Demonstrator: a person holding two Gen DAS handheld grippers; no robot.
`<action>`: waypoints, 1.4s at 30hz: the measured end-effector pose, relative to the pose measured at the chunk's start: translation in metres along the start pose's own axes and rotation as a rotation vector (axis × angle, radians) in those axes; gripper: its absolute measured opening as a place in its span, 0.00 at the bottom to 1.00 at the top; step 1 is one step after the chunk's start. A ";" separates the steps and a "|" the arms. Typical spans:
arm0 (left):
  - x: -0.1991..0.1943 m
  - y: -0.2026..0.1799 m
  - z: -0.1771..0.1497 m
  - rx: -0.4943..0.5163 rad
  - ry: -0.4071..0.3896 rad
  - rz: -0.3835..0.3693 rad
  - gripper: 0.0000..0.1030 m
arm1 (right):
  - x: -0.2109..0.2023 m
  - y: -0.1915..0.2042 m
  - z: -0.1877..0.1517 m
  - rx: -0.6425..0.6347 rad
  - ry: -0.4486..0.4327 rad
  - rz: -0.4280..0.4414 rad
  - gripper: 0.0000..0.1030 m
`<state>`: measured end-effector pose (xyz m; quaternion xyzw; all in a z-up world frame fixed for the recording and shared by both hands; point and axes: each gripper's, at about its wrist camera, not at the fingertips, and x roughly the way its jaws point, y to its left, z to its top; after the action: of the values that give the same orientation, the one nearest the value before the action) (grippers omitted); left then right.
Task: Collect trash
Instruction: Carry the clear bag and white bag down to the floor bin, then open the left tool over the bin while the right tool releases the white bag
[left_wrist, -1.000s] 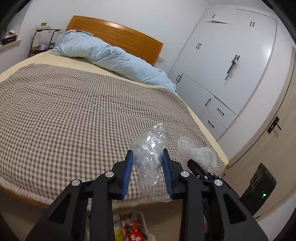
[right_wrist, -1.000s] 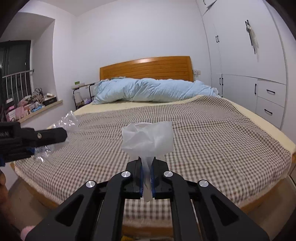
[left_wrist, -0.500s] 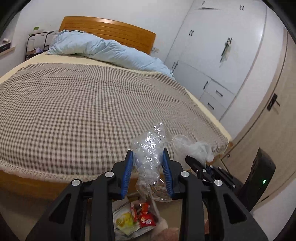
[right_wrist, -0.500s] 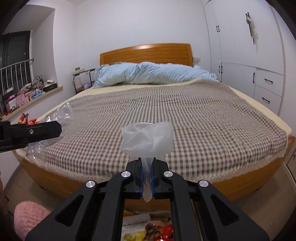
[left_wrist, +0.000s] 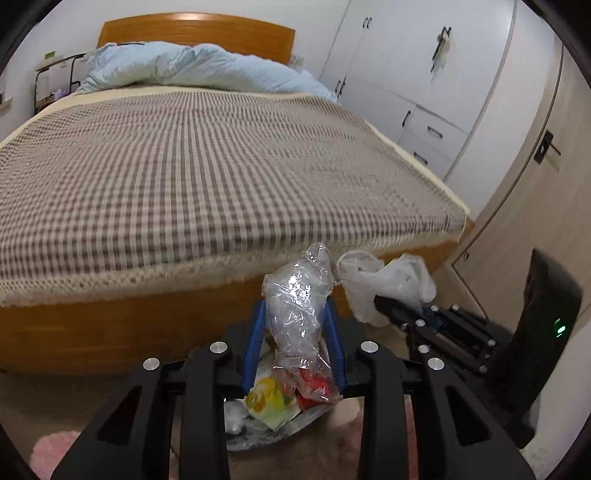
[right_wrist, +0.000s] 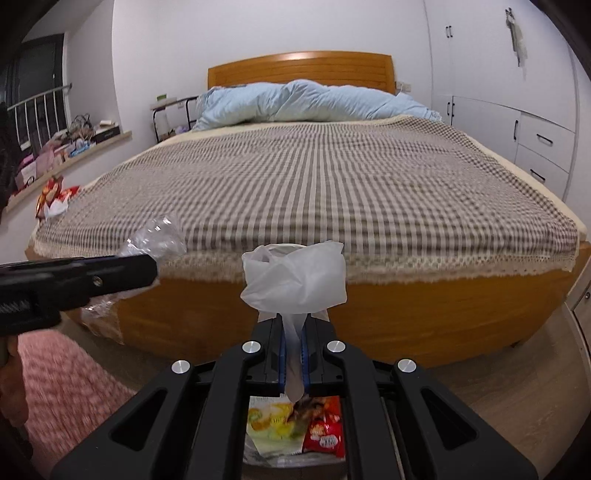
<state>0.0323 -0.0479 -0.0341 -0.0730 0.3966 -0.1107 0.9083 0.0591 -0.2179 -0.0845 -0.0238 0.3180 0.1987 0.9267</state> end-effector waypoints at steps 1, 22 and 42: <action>0.005 0.001 -0.005 0.002 0.013 0.002 0.28 | 0.000 0.001 -0.003 -0.006 0.005 -0.002 0.06; 0.104 0.034 -0.054 -0.016 0.215 0.018 0.28 | 0.057 -0.017 -0.060 -0.013 0.225 -0.035 0.06; 0.178 0.070 -0.085 -0.143 0.429 0.040 0.28 | 0.134 -0.020 -0.100 0.024 0.432 -0.038 0.06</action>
<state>0.0972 -0.0306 -0.2318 -0.1041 0.5889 -0.0775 0.7977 0.1051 -0.2059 -0.2458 -0.0610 0.5112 0.1678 0.8407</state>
